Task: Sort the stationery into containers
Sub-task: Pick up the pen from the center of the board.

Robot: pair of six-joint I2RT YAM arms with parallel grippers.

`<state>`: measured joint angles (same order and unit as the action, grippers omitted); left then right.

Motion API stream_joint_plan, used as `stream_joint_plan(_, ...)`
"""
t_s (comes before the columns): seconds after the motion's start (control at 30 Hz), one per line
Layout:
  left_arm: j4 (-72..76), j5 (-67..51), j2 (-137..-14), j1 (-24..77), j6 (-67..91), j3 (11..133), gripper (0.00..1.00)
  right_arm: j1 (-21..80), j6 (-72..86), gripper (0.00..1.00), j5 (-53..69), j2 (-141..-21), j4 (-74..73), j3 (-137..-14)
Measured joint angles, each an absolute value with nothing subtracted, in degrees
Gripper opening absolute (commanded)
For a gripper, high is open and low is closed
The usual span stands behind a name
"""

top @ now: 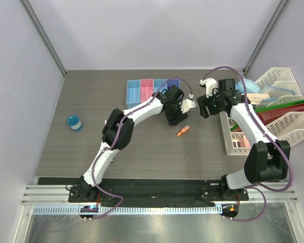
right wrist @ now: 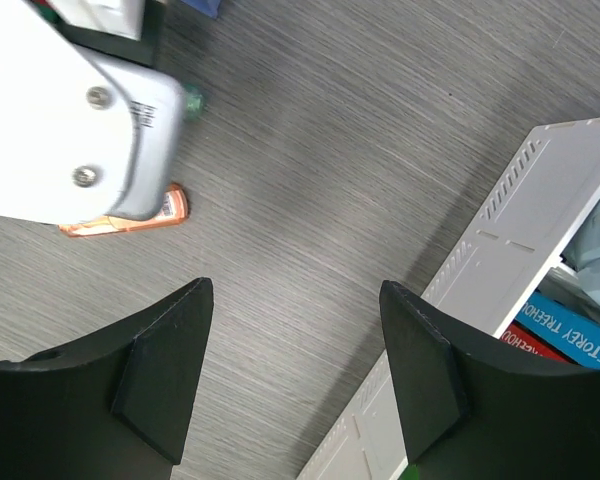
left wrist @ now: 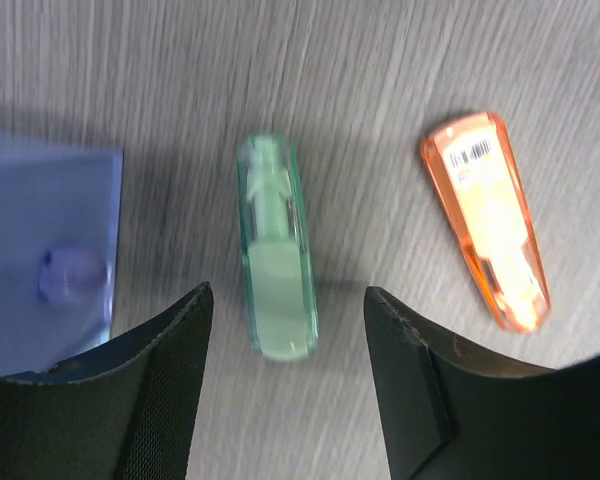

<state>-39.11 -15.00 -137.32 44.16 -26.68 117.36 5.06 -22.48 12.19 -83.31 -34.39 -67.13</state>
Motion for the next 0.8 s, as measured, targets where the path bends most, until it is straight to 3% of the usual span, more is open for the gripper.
stream_joint_plan(0.17, -40.40, -16.05, -139.98, 44.31, -28.42, 121.01, 0.61, 5.06, -23.07, 0.73, 12.19, -83.31, -34.74, -66.89)
stream_joint_plan(0.23, -40.66, -16.21, -140.09, 44.31, -29.12, 121.16, 0.51, 5.06, -23.44, 0.73, 12.19, -83.31, -34.98, -66.72)
stream_joint_plan(0.27, -40.77, -16.29, -140.11, 44.31, -29.23, 121.19, 0.42, 5.06, -23.51, 0.73, 12.19, -83.31, -35.07, -66.65)
stream_joint_plan(0.3, -41.08, -16.58, -140.11, 44.31, -29.52, 121.19, 0.19, 5.06, -23.70, 0.73, 12.21, -83.31, -35.24, -66.63)
stream_joint_plan(0.37, -41.58, -16.80, -140.14, 44.36, -29.58, 121.25, 0.00, 5.06, -24.10, 0.73, 12.43, -83.29, -35.53, -66.63)
stream_joint_plan(0.6, -41.91, -17.17, -139.94, 44.49, -30.59, 120.77, 0.00, 5.06, -30.28, 0.77, 13.67, -83.29, -38.28, -66.63)
stream_joint_plan(0.8, -40.77, -17.69, -135.35, 43.83, -27.31, 113.45, 0.00, 5.06, -41.50, 0.77, 14.52, -81.78, -41.93, -66.17)
